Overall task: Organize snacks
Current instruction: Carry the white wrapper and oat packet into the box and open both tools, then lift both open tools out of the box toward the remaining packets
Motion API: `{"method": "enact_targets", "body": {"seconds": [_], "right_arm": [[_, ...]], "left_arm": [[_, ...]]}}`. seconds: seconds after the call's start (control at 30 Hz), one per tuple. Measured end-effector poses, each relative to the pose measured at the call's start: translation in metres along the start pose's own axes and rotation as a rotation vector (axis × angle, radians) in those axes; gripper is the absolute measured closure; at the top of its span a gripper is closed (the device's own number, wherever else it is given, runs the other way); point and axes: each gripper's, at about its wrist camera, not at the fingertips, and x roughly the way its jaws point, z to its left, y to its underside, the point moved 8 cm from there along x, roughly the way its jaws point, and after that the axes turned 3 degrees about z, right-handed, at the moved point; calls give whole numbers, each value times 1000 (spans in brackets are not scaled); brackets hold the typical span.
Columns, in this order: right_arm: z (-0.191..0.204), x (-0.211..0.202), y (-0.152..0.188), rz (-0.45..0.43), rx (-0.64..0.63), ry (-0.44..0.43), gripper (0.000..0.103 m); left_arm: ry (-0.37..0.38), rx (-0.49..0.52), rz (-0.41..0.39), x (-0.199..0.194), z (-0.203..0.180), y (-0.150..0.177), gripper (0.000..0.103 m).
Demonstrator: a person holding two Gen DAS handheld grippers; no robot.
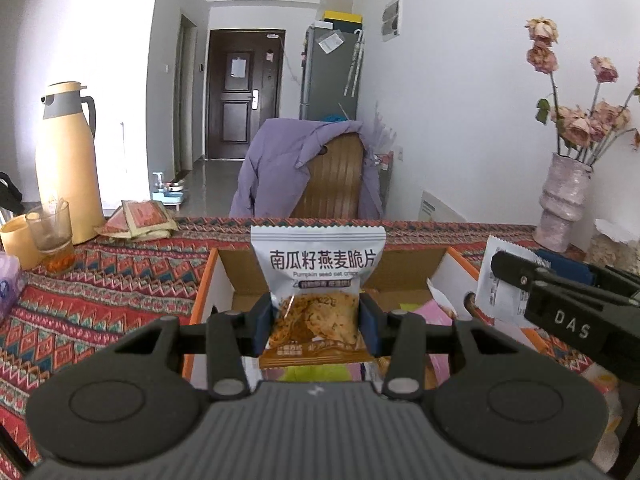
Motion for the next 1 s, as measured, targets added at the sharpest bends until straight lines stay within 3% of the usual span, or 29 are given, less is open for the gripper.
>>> {"method": "enact_targets", "body": {"seconds": [0.33, 0.7, 0.77, 0.83, 0.93, 1.0], "right_arm": [[1, 52, 0, 82, 1, 26, 59], [0, 79, 25, 161, 19, 24, 57], [-4, 79, 27, 166, 29, 27, 57], [-6, 79, 29, 175, 44, 18, 35], [-11, 75, 30, 168, 58, 9, 14], [-12, 72, 31, 167, 65, 4, 8]], "left_arm": [[-60, -5, 19, 42, 3, -20, 59], [-94, 15, 68, 72, 4, -6, 57], [-102, 12, 68, 72, 7, -3, 50], [-108, -1, 57, 69, 12, -3, 25], [-120, -21, 15, 60, 17, -5, 4], [-121, -45, -7, 56, 23, -6, 0]]}}
